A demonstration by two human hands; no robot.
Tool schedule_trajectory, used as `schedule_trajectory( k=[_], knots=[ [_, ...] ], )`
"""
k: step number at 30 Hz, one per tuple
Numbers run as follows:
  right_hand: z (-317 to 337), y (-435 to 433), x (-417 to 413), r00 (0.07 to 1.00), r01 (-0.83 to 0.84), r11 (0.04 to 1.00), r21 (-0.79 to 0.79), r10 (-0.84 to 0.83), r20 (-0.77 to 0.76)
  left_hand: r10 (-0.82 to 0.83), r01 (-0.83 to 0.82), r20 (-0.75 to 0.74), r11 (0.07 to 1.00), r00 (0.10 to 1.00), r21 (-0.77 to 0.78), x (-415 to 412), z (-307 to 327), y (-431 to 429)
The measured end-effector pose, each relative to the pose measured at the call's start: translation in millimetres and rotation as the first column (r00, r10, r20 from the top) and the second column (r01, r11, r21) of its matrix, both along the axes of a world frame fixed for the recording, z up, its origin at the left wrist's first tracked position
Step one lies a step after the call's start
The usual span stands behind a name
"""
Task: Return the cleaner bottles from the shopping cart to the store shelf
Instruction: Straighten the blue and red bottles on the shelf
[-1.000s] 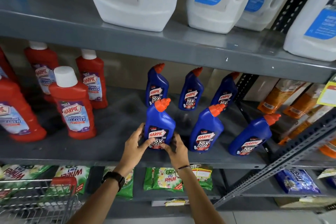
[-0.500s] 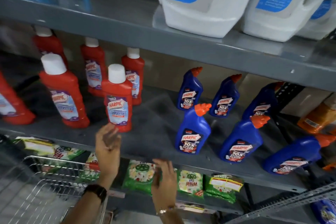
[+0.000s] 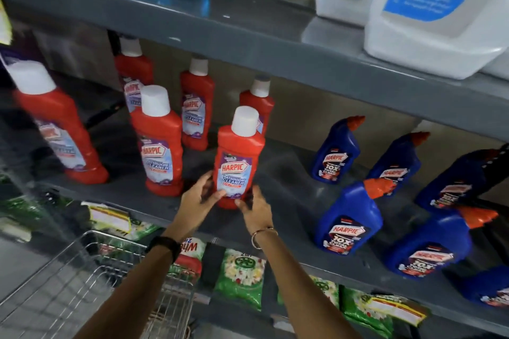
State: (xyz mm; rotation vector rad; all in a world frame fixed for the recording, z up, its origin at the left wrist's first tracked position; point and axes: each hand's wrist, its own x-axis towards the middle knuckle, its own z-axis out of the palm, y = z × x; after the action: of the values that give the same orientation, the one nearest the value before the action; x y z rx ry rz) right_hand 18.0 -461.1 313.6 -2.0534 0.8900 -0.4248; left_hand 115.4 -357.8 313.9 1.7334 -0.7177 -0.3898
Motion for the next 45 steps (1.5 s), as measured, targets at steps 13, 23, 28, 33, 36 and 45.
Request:
schedule_trajectory(
  k=[13, 23, 28, 33, 36, 45],
  knots=[
    [-8, 18, -11, 0.998, 0.022, 0.995, -0.099, -0.016, 0.061, -0.090, 0.089, -0.118, 0.996, 0.989, -0.008, 4, -5, 19],
    [-10, 17, -12, 0.997, 0.017, 0.991, -0.133, -0.007, 0.071, -0.086, 0.081, -0.111, 0.995, 0.990, -0.052, 4, -13, 16],
    [-12, 18, -11, 0.997, 0.021, 0.992, -0.123, -0.012, 0.070, -0.088, 0.080, -0.114, 0.994, 0.990, -0.069, 4, -14, 16],
    [-21, 49, -30, 0.927, 0.311, 0.938, -0.153, -0.264, 0.268, 0.181, -0.161, 0.036, 0.935, 0.983, -0.317, -9, -11, 41],
    [-22, 95, -35, 0.957, 0.205, 0.862, -0.463, -0.078, 0.278, 0.580, -0.457, 0.153, 0.754, 0.800, -0.472, 12, -16, 68],
    [9, 104, 88, 0.972, -0.077, 0.995, -0.071, 0.090, 0.215, 0.099, -0.110, -0.062, 0.969, 0.993, -0.223, 98, -22, 95]
  ],
)
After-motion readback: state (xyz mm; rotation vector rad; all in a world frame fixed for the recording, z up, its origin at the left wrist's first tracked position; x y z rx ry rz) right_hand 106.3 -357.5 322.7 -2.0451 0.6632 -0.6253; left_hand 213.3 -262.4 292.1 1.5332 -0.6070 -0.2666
